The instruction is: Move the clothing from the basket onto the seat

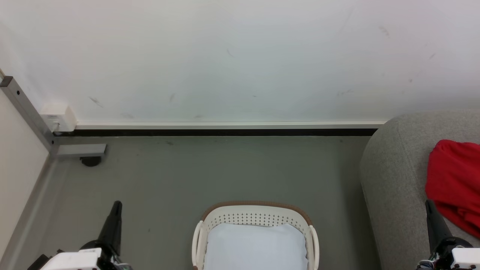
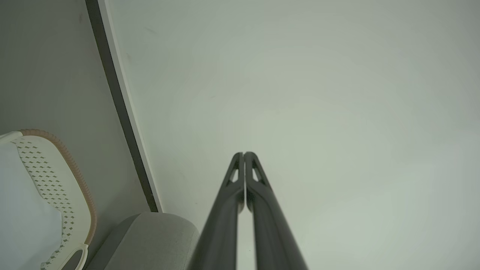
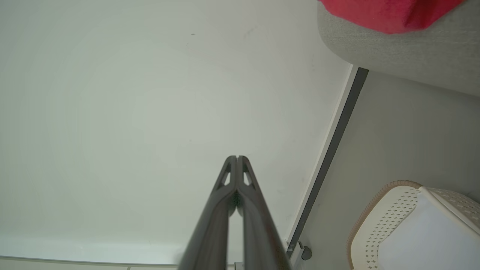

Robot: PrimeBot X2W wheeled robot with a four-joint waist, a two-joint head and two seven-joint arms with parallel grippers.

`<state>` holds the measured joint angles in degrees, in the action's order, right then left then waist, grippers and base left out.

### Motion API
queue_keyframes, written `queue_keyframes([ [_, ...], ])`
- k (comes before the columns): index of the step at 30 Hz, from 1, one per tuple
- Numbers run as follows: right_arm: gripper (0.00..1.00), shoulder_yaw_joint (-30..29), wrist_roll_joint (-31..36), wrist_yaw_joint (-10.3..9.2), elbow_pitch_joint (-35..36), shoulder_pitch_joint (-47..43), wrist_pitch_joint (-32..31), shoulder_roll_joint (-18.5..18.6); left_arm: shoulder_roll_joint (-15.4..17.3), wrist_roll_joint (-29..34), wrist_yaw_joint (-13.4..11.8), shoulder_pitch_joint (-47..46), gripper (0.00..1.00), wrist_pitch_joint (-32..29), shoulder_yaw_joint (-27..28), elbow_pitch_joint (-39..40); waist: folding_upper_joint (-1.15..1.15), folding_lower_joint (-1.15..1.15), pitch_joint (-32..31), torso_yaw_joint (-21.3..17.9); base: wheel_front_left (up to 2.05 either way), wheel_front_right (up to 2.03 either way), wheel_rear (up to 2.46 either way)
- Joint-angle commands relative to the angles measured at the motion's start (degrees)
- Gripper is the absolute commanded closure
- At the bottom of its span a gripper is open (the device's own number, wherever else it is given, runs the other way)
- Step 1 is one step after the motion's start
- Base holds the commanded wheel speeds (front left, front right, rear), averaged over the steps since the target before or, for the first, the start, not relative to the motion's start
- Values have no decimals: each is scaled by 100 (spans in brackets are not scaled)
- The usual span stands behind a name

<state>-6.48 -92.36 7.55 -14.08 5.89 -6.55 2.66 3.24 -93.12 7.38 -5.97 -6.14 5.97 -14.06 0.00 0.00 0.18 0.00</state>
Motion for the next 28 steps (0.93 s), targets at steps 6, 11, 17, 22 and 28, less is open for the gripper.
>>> queue_keyframes([
  [6,100,-18,-12,-12,17,70,-16,40,4,61,20,-51,100,-19,28,4,0,0,0,0,0,0,0],
  [11,100,-18,-12,-12,17,70,-16,40,2,65,20,-52,100,-24,31,4,0,0,0,0,0,0,0],
  [17,100,-18,-12,-12,17,70,-16,40,2,71,20,-53,100,-28,36,4,0,0,0,0,0,0,0],
  [22,100,-18,-12,-12,17,70,-16,40,-1,75,20,-53,100,-32,38,4,0,0,0,0,0,0,0],
  [28,100,-18,-12,-12,17,70,-15,40,-4,74,20,-53,100,-34,42,4,0,0,0,0,0,0,0],
])
